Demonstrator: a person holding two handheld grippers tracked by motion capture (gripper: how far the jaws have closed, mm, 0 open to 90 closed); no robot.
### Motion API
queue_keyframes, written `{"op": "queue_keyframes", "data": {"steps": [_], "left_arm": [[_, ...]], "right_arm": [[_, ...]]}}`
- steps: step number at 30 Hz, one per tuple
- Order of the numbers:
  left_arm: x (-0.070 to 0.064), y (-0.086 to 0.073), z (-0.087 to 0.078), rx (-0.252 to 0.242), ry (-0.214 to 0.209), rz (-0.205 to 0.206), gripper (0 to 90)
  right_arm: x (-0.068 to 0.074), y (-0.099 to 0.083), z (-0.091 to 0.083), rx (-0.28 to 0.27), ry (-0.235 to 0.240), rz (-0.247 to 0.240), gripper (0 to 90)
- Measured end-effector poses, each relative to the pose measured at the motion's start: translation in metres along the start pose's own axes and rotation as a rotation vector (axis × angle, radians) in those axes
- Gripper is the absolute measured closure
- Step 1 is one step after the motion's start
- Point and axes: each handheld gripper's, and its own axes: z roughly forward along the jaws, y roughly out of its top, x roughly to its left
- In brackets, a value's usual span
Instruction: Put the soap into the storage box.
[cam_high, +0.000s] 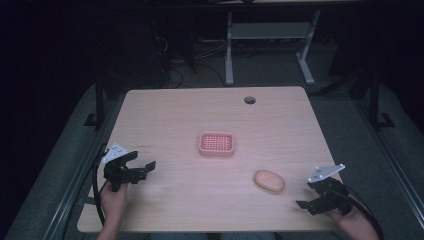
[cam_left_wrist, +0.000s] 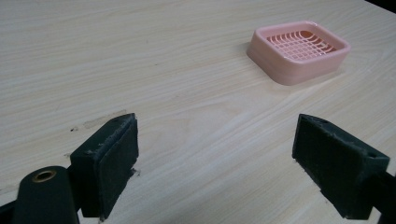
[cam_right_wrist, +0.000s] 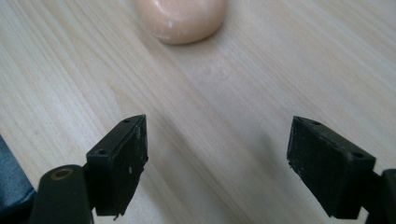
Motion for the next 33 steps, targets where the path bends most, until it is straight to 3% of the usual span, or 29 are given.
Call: {"op": "queue_keyframes", "data": {"steps": [5, 16, 24, 33], "left_arm": [[-0.001, 0.000, 0.000, 0.005, -0.001, 0.016, 14.2], [0.000, 0.000, 0.000, -0.002, 0.000, 0.002, 14.2], [0.000, 0.000, 0.000, -0.001, -0.001, 0.003, 14.2], [0.001, 0.001, 0.000, 0.004, 0.003, 0.007, 14.2]], "right_arm": [[0.001, 0.007, -0.002, 0.010, -0.003, -0.018, 19.7], [0.003, 0.036, -0.001, 0.029, 0.023, -0.061, 18.6], [0.005, 0.063, 0.008, 0.065, 0.050, -0.106, 17.9], [0.009, 0.078, 0.017, 0.081, 0.065, -0.139, 17.1]]}}
